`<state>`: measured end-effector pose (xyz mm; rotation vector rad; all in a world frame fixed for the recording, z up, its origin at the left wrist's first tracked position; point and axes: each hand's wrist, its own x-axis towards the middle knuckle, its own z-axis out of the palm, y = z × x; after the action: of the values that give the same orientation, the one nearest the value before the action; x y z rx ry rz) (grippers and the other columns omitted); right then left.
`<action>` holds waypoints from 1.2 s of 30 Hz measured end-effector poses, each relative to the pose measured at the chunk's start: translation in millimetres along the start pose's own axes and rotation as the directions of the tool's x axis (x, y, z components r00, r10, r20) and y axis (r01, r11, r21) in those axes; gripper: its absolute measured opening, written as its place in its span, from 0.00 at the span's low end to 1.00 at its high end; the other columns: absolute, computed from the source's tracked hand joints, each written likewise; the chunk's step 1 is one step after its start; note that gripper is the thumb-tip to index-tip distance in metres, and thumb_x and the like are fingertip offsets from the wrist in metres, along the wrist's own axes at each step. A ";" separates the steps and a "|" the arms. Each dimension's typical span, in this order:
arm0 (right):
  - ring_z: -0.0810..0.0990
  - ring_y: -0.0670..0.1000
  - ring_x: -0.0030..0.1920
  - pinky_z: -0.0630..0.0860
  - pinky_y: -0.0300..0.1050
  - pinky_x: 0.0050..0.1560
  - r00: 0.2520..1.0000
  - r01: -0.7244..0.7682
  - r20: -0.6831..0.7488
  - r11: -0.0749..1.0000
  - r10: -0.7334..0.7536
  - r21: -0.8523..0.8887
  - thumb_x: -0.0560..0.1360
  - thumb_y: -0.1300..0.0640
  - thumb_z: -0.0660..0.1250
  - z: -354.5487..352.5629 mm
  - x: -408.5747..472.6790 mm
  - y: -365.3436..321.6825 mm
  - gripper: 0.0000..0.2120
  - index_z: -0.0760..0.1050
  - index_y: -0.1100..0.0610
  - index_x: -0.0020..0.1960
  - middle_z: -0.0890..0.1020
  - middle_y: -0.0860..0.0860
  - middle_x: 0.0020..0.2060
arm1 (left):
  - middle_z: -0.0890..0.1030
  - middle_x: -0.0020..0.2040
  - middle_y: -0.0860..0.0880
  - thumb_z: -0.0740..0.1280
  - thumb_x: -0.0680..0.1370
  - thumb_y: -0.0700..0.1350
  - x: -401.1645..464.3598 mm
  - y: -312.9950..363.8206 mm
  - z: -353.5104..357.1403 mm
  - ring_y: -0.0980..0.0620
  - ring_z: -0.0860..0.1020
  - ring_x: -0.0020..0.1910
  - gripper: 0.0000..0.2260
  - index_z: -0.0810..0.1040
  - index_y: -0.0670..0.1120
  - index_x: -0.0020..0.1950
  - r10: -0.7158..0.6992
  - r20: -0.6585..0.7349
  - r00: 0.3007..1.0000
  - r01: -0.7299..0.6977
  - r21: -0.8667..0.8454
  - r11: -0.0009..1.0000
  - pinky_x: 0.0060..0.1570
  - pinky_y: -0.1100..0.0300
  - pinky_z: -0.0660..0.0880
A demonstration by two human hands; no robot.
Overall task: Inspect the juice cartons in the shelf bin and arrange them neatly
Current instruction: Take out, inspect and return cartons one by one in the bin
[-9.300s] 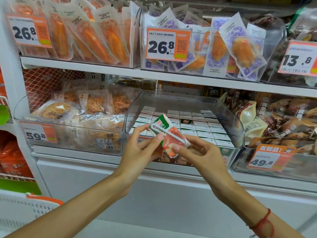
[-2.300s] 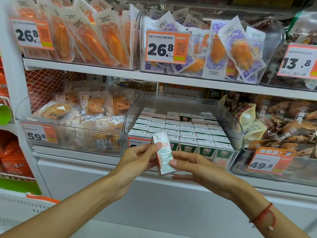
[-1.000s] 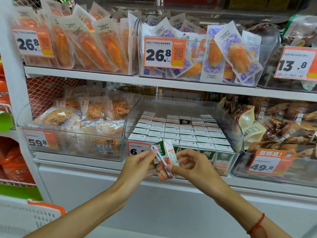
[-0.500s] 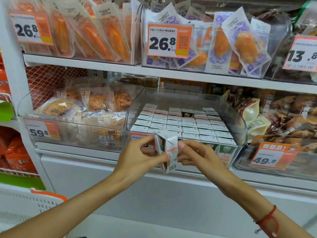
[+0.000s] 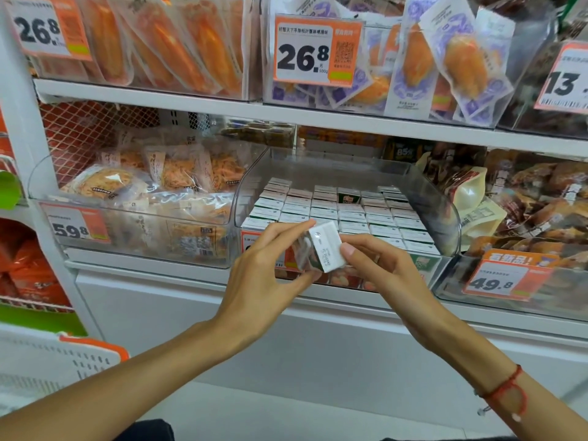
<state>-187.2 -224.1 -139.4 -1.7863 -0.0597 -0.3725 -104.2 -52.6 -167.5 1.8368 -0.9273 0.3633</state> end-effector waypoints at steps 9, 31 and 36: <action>0.78 0.40 0.61 0.76 0.35 0.58 0.984 0.141 0.140 0.961 -0.110 -0.238 0.73 0.56 0.72 5.1 -1.1 5.6 0.27 0.70 0.41 0.69 0.79 0.36 0.61 | 0.85 0.54 0.51 0.68 0.76 0.52 15.7 1.9 -17.6 0.53 0.83 0.55 0.22 0.68 0.64 0.68 -0.473 0.310 0.825 0.553 -0.619 0.558 0.59 0.54 0.78; 0.85 0.44 0.45 0.81 0.34 0.46 0.971 -0.240 -0.017 0.971 0.240 -0.002 0.72 0.46 0.70 6.2 10.0 -2.6 0.07 0.86 0.46 0.43 0.87 0.46 0.42 | 0.83 0.57 0.39 0.74 0.67 0.58 13.1 -15.7 -16.7 0.48 0.84 0.53 0.31 0.72 0.48 0.67 -0.502 0.816 0.288 0.939 -0.343 -0.018 0.44 0.51 0.83; 0.83 0.39 0.43 0.79 0.33 0.43 0.951 -0.308 0.022 0.951 0.309 -0.030 0.70 0.40 0.68 6.7 8.6 -3.3 0.13 0.85 0.44 0.48 0.86 0.45 0.44 | 0.82 0.56 0.35 0.75 0.71 0.51 12.2 -11.2 -13.6 0.44 0.83 0.54 0.29 0.71 0.47 0.70 -0.536 0.751 0.385 0.861 -0.502 -0.084 0.48 0.52 0.82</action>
<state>-178.4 -218.2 -135.2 -1.7917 0.2055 -0.1238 -85.8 -43.6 -161.2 1.0364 -0.0117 -1.0638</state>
